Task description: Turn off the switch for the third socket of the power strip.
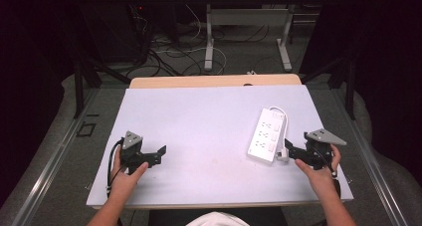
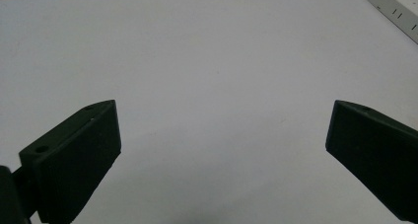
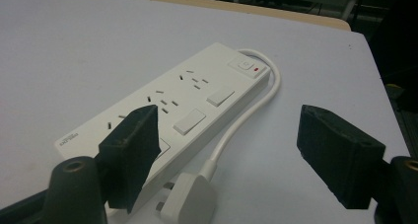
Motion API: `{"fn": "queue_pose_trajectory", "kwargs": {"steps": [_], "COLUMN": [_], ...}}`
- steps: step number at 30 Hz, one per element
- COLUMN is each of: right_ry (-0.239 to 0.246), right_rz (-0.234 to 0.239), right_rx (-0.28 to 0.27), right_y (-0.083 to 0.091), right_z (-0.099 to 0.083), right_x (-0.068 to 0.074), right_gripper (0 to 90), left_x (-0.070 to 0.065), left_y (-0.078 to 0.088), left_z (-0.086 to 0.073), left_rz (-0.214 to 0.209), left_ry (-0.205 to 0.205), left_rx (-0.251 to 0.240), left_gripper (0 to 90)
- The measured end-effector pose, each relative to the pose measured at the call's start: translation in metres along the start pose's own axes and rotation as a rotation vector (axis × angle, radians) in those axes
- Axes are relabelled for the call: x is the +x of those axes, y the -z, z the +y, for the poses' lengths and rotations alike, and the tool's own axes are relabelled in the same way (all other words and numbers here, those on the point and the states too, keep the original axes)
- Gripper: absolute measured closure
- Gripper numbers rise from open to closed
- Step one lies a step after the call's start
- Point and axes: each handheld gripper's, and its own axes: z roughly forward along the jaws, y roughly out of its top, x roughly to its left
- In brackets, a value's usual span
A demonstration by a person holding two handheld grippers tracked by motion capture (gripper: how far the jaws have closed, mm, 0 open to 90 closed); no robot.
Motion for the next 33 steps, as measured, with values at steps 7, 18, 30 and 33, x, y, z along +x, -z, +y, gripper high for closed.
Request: {"fn": "queue_pose_trajectory", "kwargs": {"steps": [7,18,30,33], "right_ry": [0.015,0.042,0.069,0.086], "right_rz": [0.024,0.058,0.082,0.096], "right_rx": [0.01,0.046,0.074,0.087], "right_y": [-0.002,-0.006,-0.01,-0.011], "right_z": [0.001,0.006,0.008,0.008], "right_x": [0.003,0.01,0.016,0.017], "right_gripper": [23.3,24.1,31.7,34.6], "left_x": [0.001,0.0,0.0,0.0], "left_y": [0.0,0.001,0.0,0.0], "left_z": [0.0,-0.001,-0.002,-0.002], "left_rz": [0.007,0.01,0.012,0.012], "left_ry": [-0.009,0.0,-0.001,0.0], "left_rx": [0.0,-0.003,-0.003,-0.003], "left_gripper": [0.4,0.4,0.3,0.4]}}
